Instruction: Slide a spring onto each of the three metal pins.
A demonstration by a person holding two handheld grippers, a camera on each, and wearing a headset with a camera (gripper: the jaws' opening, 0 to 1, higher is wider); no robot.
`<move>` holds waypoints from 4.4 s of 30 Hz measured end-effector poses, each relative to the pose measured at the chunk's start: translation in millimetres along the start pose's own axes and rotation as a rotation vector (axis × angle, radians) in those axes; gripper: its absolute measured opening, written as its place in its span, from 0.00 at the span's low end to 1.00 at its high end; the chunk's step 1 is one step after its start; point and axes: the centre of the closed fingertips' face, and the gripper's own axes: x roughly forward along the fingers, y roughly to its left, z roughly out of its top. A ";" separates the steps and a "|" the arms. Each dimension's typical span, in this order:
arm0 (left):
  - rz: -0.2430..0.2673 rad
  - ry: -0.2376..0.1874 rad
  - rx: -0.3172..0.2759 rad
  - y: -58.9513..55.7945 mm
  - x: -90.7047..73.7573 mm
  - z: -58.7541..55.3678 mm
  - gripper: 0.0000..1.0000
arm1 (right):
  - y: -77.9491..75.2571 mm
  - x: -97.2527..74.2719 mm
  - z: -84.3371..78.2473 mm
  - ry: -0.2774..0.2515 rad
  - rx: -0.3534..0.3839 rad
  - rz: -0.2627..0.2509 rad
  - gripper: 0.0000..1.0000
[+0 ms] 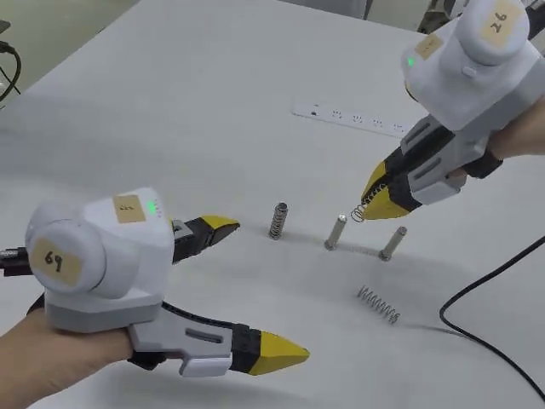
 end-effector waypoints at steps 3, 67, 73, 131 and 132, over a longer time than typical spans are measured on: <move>0.002 -0.001 -0.005 1.4 0.0 -1.0 0.93 | -4.1 2.0 -0.1 0.005 -0.005 -0.012 0.08; 0.000 0.013 -0.044 6.4 6.1 -8.8 0.89 | -31.5 50.6 -18.3 0.094 -0.025 0.041 0.08; 0.003 0.012 -0.043 8.1 6.0 -8.7 0.89 | -30.4 56.8 -20.1 0.106 -0.029 0.053 0.08; 0.009 0.016 -0.052 11.7 6.3 -10.4 0.87 | -27.7 89.7 -28.0 0.151 -0.014 0.064 0.09; 0.009 0.017 -0.055 11.6 6.1 -10.6 0.87 | -27.4 89.6 -28.6 0.155 -0.017 0.065 0.09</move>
